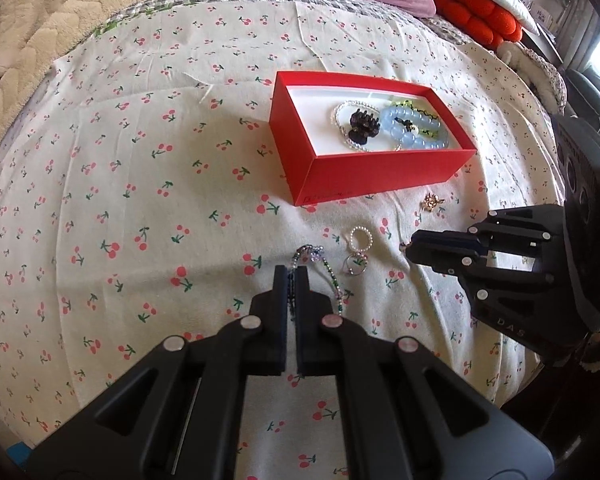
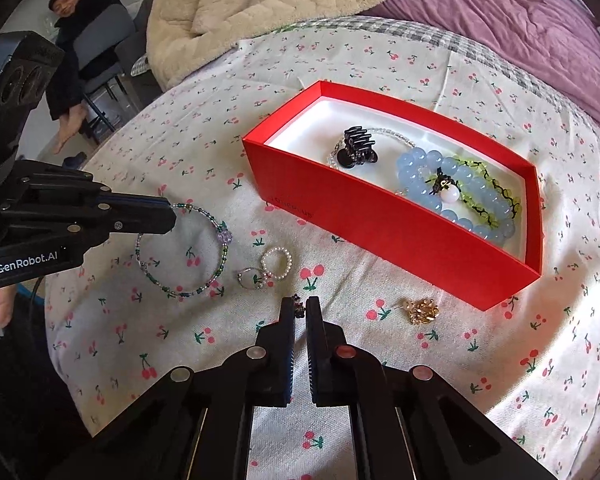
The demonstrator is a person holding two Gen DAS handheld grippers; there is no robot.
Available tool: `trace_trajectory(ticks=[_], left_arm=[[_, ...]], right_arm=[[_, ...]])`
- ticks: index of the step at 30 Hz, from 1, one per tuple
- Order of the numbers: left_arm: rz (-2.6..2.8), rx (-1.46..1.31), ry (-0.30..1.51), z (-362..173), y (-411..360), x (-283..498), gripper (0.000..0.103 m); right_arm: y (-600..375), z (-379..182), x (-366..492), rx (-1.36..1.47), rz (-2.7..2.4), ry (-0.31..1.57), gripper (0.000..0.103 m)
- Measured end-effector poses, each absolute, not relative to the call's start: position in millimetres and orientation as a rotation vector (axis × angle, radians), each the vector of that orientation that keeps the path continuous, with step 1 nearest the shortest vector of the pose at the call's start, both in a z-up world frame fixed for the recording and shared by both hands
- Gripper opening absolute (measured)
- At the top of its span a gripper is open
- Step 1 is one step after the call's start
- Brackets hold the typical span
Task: Organize jewelry
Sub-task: 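Lift the thin beaded bracelet with the left tool toward the red box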
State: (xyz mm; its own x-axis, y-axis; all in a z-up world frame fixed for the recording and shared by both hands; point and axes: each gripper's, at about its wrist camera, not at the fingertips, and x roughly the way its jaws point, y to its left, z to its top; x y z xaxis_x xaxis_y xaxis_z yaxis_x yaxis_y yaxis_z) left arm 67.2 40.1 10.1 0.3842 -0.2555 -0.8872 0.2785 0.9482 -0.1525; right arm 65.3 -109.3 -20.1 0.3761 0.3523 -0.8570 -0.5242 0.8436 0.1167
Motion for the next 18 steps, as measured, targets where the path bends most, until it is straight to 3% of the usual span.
trace_trajectory(ticks=[18], left_arm=[[-0.409,-0.057,0.992,65.6,25.8,85.4,0.003]], right_arm=[[-145.6,39.9,82.2,-0.060,0.511,0.922,0.005]])
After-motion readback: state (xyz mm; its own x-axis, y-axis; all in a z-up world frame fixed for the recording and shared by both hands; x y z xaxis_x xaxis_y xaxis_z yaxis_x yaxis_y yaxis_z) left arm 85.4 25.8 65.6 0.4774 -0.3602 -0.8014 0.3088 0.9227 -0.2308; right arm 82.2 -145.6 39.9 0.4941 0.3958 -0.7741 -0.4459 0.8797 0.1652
